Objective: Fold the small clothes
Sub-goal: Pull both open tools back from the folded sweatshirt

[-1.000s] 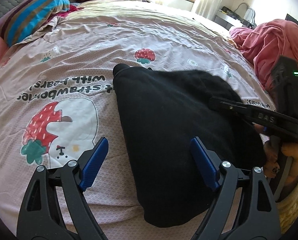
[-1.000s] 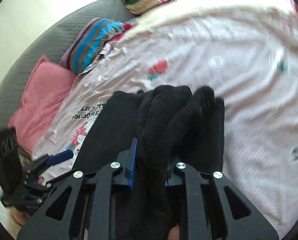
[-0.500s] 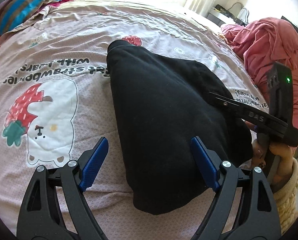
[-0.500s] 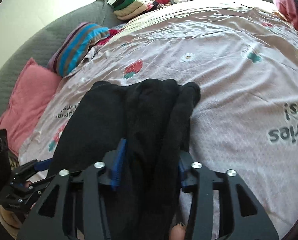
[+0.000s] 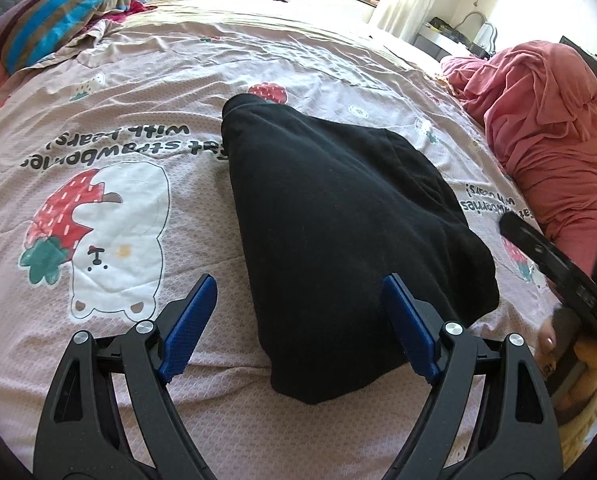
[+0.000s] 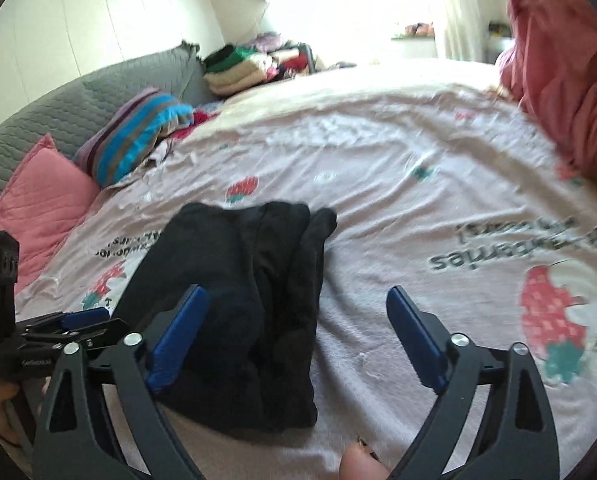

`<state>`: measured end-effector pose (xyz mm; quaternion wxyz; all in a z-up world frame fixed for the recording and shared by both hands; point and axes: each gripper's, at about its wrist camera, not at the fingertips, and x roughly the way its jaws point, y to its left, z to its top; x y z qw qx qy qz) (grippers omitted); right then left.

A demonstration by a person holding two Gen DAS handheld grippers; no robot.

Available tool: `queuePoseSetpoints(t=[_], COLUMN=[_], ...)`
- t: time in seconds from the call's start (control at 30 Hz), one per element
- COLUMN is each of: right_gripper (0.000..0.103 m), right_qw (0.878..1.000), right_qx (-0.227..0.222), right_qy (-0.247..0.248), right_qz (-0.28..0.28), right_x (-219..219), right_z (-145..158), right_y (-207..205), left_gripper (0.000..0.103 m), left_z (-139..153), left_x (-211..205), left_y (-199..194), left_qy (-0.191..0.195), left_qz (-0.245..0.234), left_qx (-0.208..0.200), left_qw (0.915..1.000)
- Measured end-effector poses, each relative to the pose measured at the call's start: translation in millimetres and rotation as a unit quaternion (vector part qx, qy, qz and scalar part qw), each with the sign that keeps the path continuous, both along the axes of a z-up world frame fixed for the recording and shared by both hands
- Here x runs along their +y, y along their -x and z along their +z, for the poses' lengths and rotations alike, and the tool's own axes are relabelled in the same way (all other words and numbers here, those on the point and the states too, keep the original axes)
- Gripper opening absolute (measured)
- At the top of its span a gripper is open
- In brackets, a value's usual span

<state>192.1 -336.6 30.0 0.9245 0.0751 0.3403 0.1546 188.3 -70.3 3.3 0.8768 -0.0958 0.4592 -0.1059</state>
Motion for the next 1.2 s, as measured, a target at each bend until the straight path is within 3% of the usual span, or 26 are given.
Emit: queuePoseSetpoints(t=[0.17,0.27,0.4,0.73,1.03,1.2], right_gripper=[0.098,0.098,0.098,0.098,0.098,0.098], right_qw=[0.999,0.997,0.996,0.995,0.986,0.987], right_qx=[-0.045,-0.059,-0.072,-0.093,-0.130,-0.126], right_qy=[0.029,0.036,0.042,0.044,0.098,0.098], right_qz=[-0.010,-0.017,-0.025,-0.016,-0.026,-0.030], right_x=[5.8,8.9,15.7,36.6,60.0,64.3], right_z=[16.0,21.5,26.1,34.8,30.5,19.5], right_y=[25.7,35.9,50.3,82.7,121.6,138.6], left_gripper=[0.080,0.090,0.093,0.093,0.093,0.093], left_z=[9.9,17.3,25.6,39.6,35.5,31.7], left_x=[7.0,14.7,24.8,46.5,56.3,59.6], left_y=[12.0,22.6,35.2,70.0,101.8,117.7], left_qy=[0.001,0.001,0.005,-0.015,-0.034,-0.040], left_qz=[0.005,0.010,0.015,0.027,0.024,0.023], left_qx=[-0.017,-0.032,-0.050,-0.087,-0.104,-0.115], left_qw=[0.9998,0.9994,0.9986,0.9958,0.9937,0.9923])
